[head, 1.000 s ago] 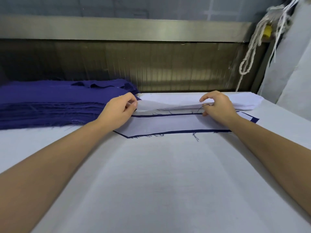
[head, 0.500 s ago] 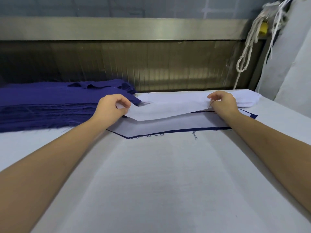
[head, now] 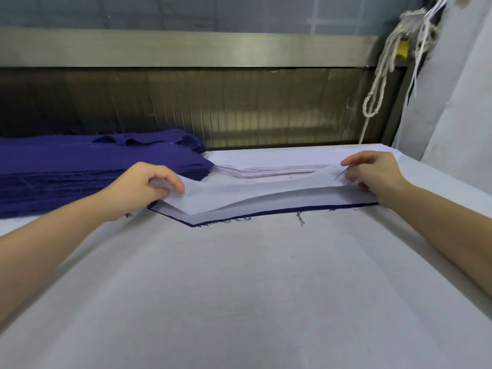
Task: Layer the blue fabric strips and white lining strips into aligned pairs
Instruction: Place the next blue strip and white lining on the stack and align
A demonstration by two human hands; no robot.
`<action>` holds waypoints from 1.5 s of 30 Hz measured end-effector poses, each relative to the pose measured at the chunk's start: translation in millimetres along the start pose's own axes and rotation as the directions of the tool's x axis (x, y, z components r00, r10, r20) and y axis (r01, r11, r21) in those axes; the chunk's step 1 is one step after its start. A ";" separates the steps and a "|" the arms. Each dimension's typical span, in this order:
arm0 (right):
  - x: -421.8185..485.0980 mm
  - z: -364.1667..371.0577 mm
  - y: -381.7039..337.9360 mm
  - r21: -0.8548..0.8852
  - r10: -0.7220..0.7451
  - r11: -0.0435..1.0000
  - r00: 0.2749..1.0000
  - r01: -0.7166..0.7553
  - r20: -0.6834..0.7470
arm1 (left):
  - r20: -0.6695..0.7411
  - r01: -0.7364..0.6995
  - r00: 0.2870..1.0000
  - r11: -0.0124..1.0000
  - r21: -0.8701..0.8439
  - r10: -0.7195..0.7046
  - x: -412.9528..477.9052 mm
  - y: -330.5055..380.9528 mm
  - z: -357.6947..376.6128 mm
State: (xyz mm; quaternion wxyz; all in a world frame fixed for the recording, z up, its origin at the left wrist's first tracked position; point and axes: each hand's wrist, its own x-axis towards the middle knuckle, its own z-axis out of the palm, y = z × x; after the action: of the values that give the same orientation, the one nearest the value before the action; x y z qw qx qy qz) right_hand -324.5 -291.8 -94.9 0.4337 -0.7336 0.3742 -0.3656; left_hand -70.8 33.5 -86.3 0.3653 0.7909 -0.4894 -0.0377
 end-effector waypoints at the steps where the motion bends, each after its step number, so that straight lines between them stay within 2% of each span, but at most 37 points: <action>1: -1.4 -1.8 1.4 -0.007 0.011 1.000 1.000 -0.011 0.006 | 0.001 0.005 1.000 1.000 -0.009 -0.005 -1.4 -3.4 -1.0; 8: -7.5 -2.6 4.6 -0.179 -0.100 0.978 0.994 0.104 0.036 | -0.033 -0.052 0.998 0.997 -0.061 0.050 -8.5 -12.9 2.0; 11: -10.4 -1.0 5.3 -0.275 -0.164 0.945 0.984 0.176 0.068 | -0.036 -0.097 0.995 0.995 -0.022 0.096 -11.2 -11.4 4.7; 16: -12.3 -3.2 2.7 -0.339 -0.217 0.913 0.974 0.228 0.070 | -0.087 -0.125 0.988 0.992 0.014 0.126 -13.6 -10.1 4.6; 20: -12.2 -12.6 -0.7 -0.312 -0.216 0.924 0.975 0.220 0.048 | -0.126 -0.123 0.985 0.992 -0.019 0.120 -15.6 -5.8 5.9; 27: -6.8 -15.5 4.9 -0.450 -0.183 0.870 0.980 0.201 0.083 | -0.049 -0.146 0.988 0.988 0.039 0.148 -19.1 0.0 15.1; 34: -1.5 -17.4 15.6 -0.463 -0.129 0.871 0.985 0.166 0.110 | -0.024 -0.166 0.985 0.982 0.095 0.169 -20.1 -0.1 15.6; 45: -1.7 -16.3 13.9 -0.502 -0.234 0.833 0.970 0.233 0.063 | -0.029 -0.186 0.981 0.973 0.134 0.191 -20.5 -0.7 13.2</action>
State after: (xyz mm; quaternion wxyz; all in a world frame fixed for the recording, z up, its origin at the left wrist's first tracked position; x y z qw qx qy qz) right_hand -342.5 -301.0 -102.1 0.1784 -0.8614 0.3647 -0.3051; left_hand -86.4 43.0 -102.4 0.3251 0.7637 -0.5559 0.0458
